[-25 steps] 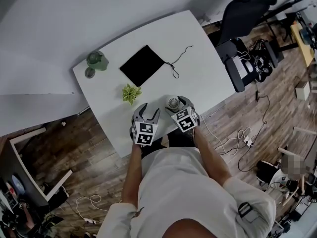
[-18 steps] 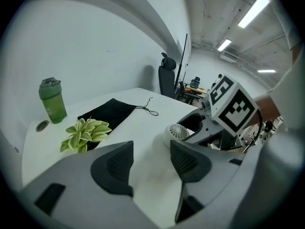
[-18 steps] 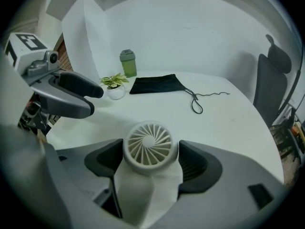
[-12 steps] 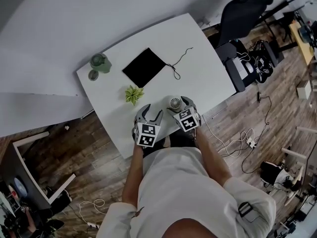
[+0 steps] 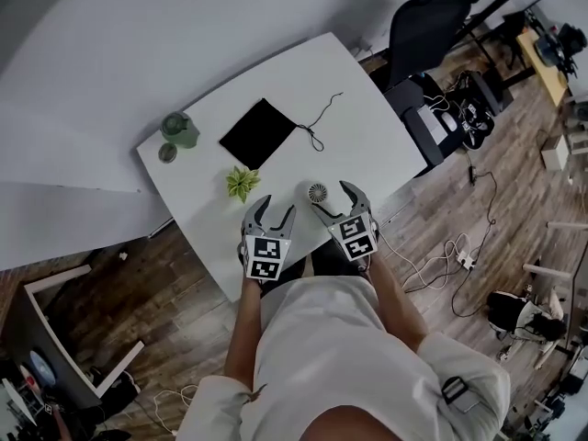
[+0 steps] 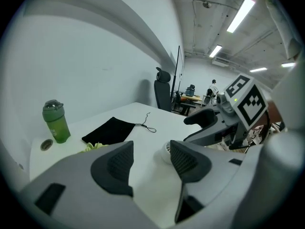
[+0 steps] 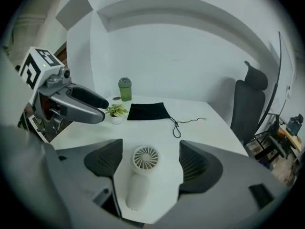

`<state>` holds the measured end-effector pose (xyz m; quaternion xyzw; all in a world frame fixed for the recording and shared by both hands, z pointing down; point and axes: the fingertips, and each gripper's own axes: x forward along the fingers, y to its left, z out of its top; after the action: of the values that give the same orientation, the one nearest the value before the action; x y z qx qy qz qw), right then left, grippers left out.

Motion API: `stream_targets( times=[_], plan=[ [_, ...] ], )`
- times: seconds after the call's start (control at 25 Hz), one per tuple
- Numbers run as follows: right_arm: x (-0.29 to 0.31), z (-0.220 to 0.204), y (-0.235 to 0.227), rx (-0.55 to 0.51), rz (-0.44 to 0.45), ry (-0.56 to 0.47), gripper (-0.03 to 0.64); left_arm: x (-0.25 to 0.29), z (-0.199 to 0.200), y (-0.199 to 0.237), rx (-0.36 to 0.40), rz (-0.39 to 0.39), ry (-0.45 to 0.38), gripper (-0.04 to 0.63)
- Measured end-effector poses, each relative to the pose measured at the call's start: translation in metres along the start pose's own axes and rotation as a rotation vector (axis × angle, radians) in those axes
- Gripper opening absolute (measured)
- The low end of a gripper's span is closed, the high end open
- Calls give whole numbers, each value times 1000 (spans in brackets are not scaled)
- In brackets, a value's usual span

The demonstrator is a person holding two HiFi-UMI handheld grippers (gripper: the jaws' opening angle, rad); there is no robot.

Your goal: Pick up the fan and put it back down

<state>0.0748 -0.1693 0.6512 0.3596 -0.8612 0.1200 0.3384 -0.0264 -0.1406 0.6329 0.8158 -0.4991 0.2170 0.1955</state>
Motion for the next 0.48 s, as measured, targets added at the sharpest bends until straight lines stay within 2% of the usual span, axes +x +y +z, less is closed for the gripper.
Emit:
stream_targets(
  times=[0.2, 0.48],
  plan=[
    [-42, 39, -2, -8, -64, -142, 359, -20, 37, 1, 44, 7, -92, 236],
    [-86, 79, 6, -18, -94, -237, 339, -47, 76, -5, 106, 5, -186, 236]
  ],
)
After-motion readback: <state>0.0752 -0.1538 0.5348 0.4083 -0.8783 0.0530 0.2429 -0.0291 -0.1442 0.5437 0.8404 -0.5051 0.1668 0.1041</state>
